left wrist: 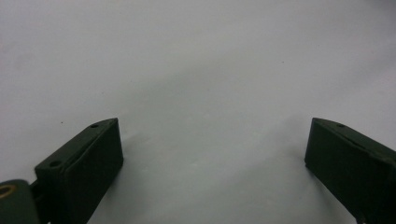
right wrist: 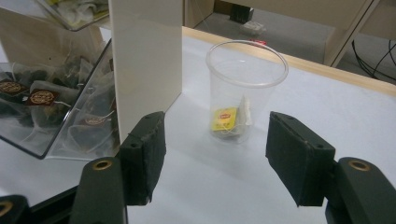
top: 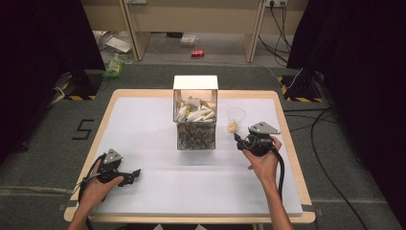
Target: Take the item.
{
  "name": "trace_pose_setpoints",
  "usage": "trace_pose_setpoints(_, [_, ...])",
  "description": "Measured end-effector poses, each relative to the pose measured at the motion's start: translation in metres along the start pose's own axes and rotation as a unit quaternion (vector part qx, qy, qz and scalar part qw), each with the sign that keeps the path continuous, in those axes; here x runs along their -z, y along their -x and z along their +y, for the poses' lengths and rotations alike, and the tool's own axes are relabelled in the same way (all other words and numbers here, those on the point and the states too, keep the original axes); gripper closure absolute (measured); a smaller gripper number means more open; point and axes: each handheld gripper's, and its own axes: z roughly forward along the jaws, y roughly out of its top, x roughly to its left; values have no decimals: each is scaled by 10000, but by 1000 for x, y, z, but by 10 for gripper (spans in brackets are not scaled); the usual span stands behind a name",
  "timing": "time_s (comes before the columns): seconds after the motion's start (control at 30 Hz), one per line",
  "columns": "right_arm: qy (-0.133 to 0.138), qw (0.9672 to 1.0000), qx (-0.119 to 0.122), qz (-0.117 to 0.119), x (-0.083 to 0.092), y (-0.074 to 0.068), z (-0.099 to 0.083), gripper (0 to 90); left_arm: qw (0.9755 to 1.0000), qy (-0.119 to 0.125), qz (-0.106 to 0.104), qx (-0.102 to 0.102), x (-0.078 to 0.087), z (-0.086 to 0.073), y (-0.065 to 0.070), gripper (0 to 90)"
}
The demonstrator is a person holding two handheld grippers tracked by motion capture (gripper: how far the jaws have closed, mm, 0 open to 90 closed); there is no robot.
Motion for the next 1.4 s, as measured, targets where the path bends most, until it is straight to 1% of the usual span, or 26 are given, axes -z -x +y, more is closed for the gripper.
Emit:
trace_pose_setpoints(0.03, [7,10000,15,6,1,0,-1,385,10000,1,0,3,0,0,0,35])
trace_pose_setpoints(0.07, [-4,10000,-25,23,2,-1,-2,385,10000,-5,-1,-4,0,0,0,35])
trace_pose_setpoints(0.1, [1,10000,5,31,3,-1,-2,385,10000,0,0,2,0,0,0,35])
trace_pose_setpoints(0.3, [-40,9999,13,109,7,-5,-10,384,10000,5,-1,12,0,0,0,35])
trace_pose_setpoints(0.5, [-82,9999,16,119,11,-7,-17,380,10000,-1,-1,5,0,0,0,35])
trace_pose_setpoints(0.67, [-142,9998,29,128,12,-9,-24,376,10000,5,0,12,0,0,0,35])
trace_pose_setpoints(1.13, [-356,9993,-42,138,15,-10,-47,365,10000,5,0,11,0,0,0,35])
trace_pose_setpoints(1.37, [-480,9986,-77,189,15,-12,-56,357,10000,5,0,11,0,0,0,35])
trace_pose_setpoints(1.4, [-495,9986,-51,193,14,-12,-58,356,10000,-1,-1,5,0,0,0,35])
